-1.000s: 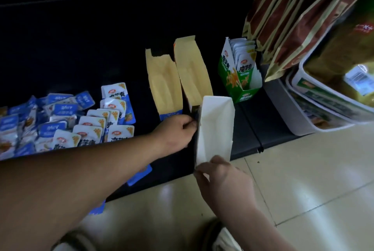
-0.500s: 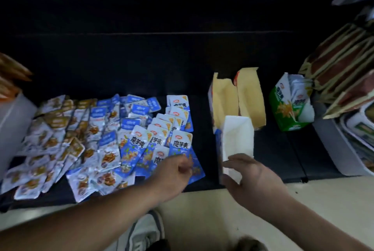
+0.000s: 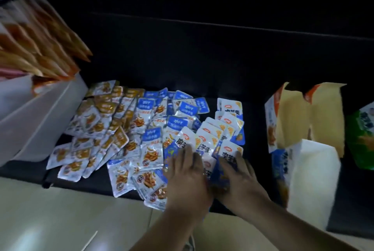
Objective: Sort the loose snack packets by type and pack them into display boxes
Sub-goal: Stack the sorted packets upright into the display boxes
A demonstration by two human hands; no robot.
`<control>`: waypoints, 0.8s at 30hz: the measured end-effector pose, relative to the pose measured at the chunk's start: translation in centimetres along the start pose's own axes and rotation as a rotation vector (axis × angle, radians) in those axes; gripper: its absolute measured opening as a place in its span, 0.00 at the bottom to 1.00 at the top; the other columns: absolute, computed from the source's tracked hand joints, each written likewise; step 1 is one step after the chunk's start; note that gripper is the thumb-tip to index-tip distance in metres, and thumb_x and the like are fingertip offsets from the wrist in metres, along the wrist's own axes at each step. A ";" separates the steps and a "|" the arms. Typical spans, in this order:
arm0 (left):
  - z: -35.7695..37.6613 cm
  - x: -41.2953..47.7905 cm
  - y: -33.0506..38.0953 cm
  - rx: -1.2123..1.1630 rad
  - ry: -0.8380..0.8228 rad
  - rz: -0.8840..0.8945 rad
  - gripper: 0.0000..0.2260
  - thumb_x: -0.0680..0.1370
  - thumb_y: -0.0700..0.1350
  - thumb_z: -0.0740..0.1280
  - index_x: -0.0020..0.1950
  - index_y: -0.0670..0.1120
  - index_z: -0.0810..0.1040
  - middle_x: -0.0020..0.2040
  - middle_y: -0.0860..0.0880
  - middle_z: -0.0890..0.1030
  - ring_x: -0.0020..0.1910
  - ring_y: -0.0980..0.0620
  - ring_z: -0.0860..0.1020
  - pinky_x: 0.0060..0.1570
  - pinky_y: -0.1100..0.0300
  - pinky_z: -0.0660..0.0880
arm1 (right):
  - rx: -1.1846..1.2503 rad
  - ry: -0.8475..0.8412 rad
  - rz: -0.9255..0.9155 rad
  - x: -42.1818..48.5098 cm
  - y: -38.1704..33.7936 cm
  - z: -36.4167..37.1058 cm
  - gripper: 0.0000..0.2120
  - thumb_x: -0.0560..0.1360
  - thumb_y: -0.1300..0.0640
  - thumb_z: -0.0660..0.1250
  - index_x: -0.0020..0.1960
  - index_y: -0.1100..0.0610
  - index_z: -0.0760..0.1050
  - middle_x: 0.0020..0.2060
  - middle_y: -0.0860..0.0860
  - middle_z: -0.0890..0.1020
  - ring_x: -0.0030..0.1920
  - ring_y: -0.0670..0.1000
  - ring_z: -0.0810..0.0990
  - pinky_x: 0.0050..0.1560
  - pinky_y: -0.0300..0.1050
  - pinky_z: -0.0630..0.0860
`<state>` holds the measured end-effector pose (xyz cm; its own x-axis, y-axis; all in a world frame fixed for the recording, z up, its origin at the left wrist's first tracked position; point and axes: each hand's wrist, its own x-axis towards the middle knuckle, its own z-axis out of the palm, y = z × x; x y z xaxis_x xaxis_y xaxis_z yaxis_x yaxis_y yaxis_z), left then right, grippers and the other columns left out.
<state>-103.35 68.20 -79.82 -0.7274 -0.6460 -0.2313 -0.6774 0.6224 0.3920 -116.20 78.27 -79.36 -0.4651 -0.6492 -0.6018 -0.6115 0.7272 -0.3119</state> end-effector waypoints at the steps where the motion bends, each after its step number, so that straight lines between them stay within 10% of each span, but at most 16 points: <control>1: 0.5 0.1 0.2 -0.020 -0.042 0.004 0.42 0.71 0.60 0.41 0.81 0.42 0.62 0.84 0.42 0.55 0.83 0.39 0.50 0.80 0.40 0.50 | -0.063 0.040 -0.029 0.1 0.2 0.4 0.44 0.76 0.30 0.63 0.81 0.35 0.40 0.81 0.48 0.34 0.82 0.58 0.42 0.75 0.56 0.67; 7: 1.2 0.6 -1.0 -0.117 -0.006 0.077 0.41 0.71 0.58 0.43 0.82 0.43 0.61 0.85 0.48 0.52 0.84 0.45 0.51 0.78 0.48 0.62 | -0.098 0.202 -0.042 1.7 0.2 0.9 0.44 0.77 0.32 0.60 0.82 0.38 0.37 0.80 0.51 0.28 0.82 0.57 0.37 0.75 0.51 0.65; 11: 1.5 0.8 -0.2 -0.253 -0.075 0.123 0.44 0.69 0.60 0.41 0.85 0.45 0.51 0.85 0.51 0.45 0.84 0.50 0.42 0.78 0.61 0.42 | -0.030 0.245 0.005 2.1 0.7 -0.3 0.46 0.76 0.39 0.67 0.82 0.40 0.39 0.78 0.49 0.26 0.82 0.57 0.35 0.77 0.53 0.60; 15: 2.2 1.3 1.7 -0.423 -0.202 0.173 0.37 0.79 0.46 0.60 0.85 0.51 0.45 0.84 0.54 0.38 0.83 0.54 0.38 0.82 0.55 0.50 | 0.304 0.281 -0.032 2.2 1.7 -0.8 0.45 0.72 0.55 0.71 0.81 0.38 0.52 0.83 0.48 0.48 0.82 0.54 0.49 0.77 0.55 0.63; 19: 1.9 1.9 2.5 -0.484 -0.104 0.318 0.35 0.77 0.37 0.64 0.83 0.50 0.61 0.83 0.51 0.57 0.82 0.61 0.51 0.75 0.67 0.61 | 0.322 0.290 -0.107 2.2 3.2 0.0 0.40 0.71 0.48 0.71 0.79 0.36 0.58 0.80 0.49 0.61 0.81 0.53 0.56 0.77 0.58 0.64; 24: 2.4 1.4 -0.9 0.042 0.194 0.055 0.25 0.76 0.53 0.61 0.69 0.42 0.78 0.73 0.39 0.75 0.74 0.37 0.72 0.70 0.42 0.73 | 0.262 0.371 -0.109 2.5 3.6 0.5 0.38 0.74 0.39 0.73 0.79 0.33 0.58 0.81 0.45 0.58 0.81 0.51 0.54 0.74 0.54 0.69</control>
<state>-104.03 67.75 -82.61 -0.7316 -0.6809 -0.0335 -0.6442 0.6745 0.3606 -119.28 79.41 -82.36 -0.6339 -0.7262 -0.2662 -0.5094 0.6510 -0.5628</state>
